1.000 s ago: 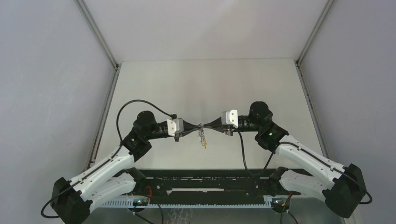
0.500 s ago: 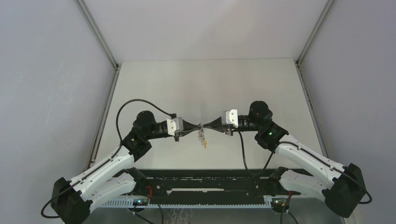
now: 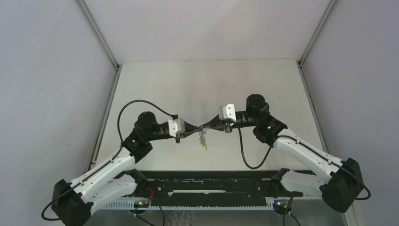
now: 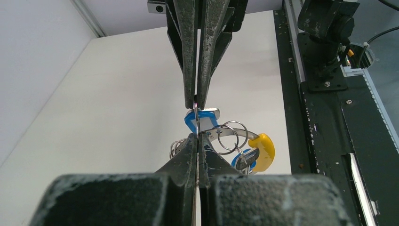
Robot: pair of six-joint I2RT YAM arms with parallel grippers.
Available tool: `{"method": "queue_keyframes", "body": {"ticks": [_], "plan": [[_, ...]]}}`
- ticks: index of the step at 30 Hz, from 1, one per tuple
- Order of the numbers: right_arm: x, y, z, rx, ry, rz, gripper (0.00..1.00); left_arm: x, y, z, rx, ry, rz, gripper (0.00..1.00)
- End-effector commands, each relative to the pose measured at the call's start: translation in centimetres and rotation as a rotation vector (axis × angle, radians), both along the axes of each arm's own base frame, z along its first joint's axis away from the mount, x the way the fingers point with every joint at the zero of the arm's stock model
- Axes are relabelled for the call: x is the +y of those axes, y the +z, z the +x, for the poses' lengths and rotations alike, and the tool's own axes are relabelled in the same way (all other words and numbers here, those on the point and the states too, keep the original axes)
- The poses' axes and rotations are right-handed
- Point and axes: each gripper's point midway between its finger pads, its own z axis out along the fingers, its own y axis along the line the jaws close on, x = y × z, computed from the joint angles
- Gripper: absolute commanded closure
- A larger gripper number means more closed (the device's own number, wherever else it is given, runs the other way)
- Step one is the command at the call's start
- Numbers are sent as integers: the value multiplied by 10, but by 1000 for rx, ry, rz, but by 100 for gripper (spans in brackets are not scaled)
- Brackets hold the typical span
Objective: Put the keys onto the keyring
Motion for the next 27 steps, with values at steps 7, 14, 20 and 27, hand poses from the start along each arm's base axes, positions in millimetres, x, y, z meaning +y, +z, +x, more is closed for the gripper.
{"method": "queue_keyframes", "body": {"ticks": [7,14,20,27], "plan": [[3,-4,1,78,25,-56,100,2,58,-6,-172,-8,-139,100],[6,-8,5,92,17,-74,100,6,64,-5,-180,21,-170,100],[7,-8,3,59,-2,-86,100,7,68,4,-147,73,-187,100],[9,-4,4,-10,-71,-91,100,9,68,21,-75,161,-178,100]]}}
